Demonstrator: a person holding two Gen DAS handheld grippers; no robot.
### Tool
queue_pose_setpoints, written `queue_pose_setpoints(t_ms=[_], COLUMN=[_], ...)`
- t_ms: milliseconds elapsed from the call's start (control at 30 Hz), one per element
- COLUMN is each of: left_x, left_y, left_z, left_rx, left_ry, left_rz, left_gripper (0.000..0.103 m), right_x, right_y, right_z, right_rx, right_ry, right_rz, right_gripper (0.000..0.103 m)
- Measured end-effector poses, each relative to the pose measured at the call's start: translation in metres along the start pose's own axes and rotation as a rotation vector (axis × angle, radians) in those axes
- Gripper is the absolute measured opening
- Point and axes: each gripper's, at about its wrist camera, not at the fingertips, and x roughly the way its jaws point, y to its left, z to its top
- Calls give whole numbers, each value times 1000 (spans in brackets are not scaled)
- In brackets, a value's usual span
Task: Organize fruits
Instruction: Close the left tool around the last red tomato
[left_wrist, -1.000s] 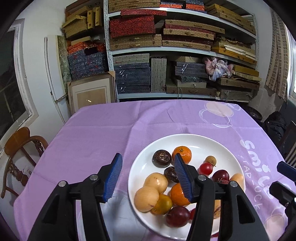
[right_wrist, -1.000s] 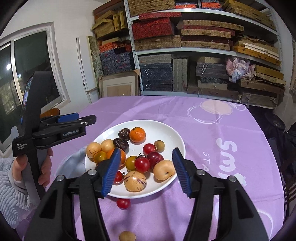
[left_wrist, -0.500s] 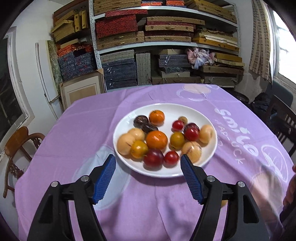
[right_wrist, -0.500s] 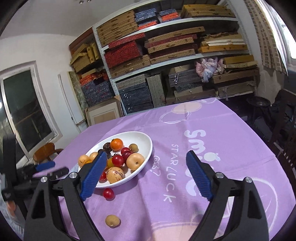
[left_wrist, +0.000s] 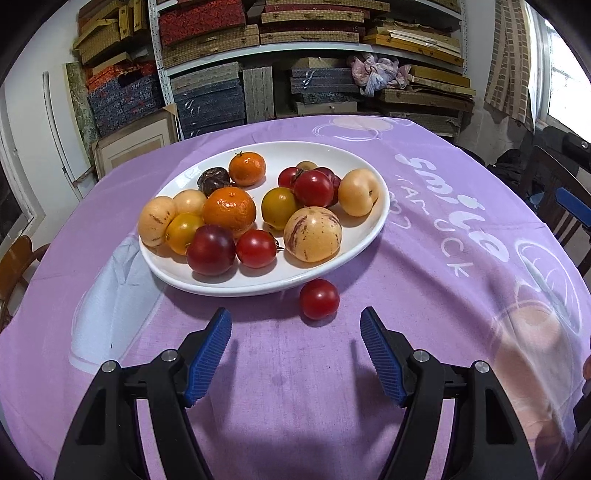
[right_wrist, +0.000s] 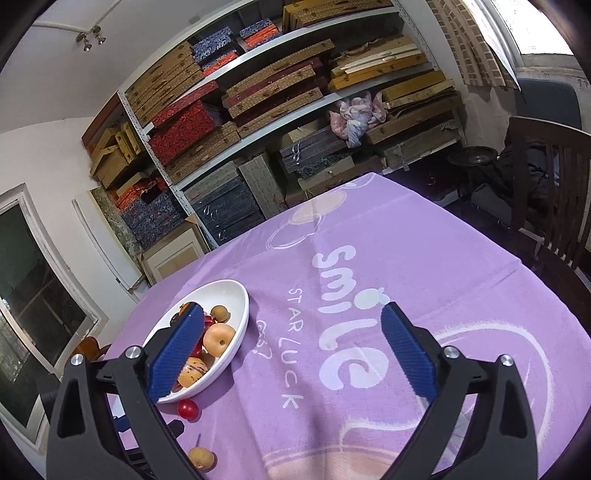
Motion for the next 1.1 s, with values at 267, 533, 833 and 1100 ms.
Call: queue_pose_setpoints(t_ms=[267,533,833,1100], left_x=[22,27,21,34], left_y=[1,-1,5,-1], left_z=[10,10,4,10], left_rx=[-93,-97,-86,-108], left_ry=[33,31,27,57], left_rz=[48,102,98,105], left_gripper=[73,75,72,63], right_x=[4,4,9,12], right_y=[10,9,11,30], right_z=[0,0,-1,-8], right_rx=[-33,-17,-22,-164], right_ry=[10,13,28,47], right_rz=[-21,-28,-38,-103], right_gripper=[97,99,99,99])
